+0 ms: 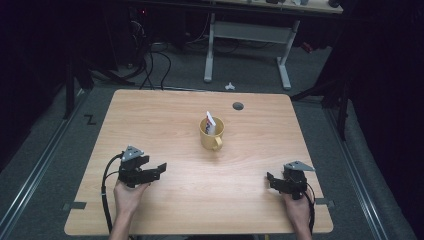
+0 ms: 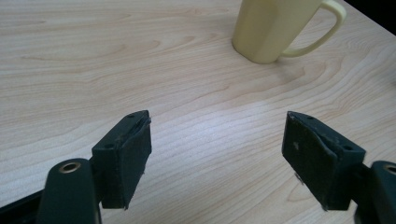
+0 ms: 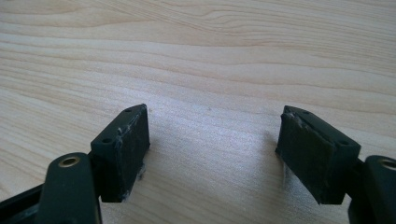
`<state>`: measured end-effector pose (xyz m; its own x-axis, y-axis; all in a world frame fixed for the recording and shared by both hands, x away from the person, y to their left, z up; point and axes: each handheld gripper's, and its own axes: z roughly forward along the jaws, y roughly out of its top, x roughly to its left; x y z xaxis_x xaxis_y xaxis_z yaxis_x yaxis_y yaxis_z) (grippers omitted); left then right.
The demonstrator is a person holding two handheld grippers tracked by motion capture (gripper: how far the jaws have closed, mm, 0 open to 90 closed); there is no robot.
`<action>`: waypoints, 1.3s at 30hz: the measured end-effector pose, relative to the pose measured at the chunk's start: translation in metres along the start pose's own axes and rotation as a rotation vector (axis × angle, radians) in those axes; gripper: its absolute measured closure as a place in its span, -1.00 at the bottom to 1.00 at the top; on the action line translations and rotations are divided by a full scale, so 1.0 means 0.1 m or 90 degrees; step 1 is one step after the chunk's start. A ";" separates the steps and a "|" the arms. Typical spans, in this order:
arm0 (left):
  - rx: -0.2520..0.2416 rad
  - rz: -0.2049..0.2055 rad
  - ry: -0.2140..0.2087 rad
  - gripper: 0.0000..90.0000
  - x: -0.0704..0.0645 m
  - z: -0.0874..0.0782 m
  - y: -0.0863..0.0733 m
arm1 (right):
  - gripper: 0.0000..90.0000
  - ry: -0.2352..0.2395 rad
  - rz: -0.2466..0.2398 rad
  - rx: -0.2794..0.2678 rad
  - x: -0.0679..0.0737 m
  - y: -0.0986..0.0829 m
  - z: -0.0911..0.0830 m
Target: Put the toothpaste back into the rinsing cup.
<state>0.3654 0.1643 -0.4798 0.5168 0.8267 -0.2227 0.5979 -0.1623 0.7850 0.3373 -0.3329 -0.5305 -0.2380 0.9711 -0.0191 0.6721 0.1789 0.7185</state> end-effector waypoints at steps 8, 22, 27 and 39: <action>0.006 -0.018 0.003 -0.45 0.06 0.04 -0.09 | -0.44 0.000 0.000 0.000 0.00 0.00 0.00; 0.023 -0.028 0.035 -0.44 0.14 0.12 -0.27 | -0.44 0.000 0.000 0.000 0.00 0.00 0.00; 0.030 -0.023 0.050 -0.44 0.14 0.17 -0.31 | -0.44 0.000 0.000 0.000 0.00 0.00 0.00; 0.043 0.009 0.106 -0.44 0.14 0.30 -0.40 | -0.44 0.000 0.000 0.000 0.00 0.00 0.00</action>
<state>0.3667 0.1660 -0.5318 0.4202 0.9008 -0.1094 0.6346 -0.2056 0.7450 0.3372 -0.3328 -0.5305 -0.2382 0.9710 -0.0189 0.6722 0.1789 0.7184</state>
